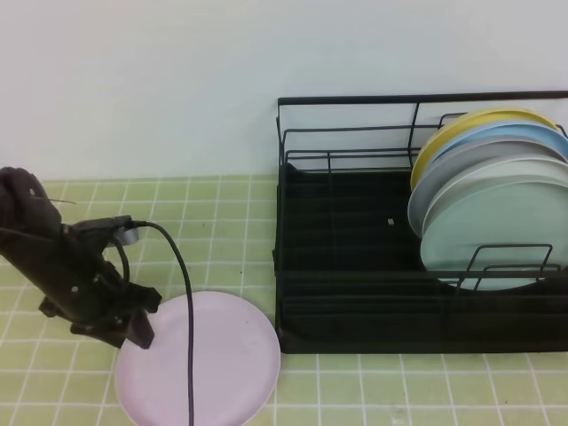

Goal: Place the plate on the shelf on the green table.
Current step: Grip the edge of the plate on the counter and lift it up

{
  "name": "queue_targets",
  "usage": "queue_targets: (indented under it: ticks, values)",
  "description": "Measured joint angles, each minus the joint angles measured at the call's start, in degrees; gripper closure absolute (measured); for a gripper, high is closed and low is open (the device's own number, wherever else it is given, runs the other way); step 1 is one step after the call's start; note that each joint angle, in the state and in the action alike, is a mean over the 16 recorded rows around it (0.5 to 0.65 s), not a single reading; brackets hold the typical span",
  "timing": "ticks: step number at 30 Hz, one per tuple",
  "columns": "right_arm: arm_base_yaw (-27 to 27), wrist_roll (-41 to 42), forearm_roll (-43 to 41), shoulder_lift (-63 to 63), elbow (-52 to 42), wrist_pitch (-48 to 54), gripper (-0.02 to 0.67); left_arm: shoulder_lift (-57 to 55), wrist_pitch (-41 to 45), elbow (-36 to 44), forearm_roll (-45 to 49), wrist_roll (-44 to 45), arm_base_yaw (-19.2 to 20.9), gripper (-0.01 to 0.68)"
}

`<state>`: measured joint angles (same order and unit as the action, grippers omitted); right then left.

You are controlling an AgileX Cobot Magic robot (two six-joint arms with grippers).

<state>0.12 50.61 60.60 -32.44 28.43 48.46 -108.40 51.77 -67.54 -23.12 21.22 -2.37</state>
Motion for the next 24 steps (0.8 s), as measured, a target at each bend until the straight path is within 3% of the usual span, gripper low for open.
queue_targets:
  ticks: [4,18,24]
  values:
    - [0.0,0.0,0.0,0.0,0.0,0.3,0.651,-1.6,-0.5,0.0,-1.5,1.1,0.0,0.452]
    - [0.0,0.0,0.1,0.0,0.0,1.1,0.651,-3.1,-0.4,-0.2,-2.6,2.6,0.0,0.644]
    - [0.0,0.0,0.0,0.0,0.0,1.4,0.651,-3.1,1.0,-0.2,-3.0,2.8,0.0,0.660]
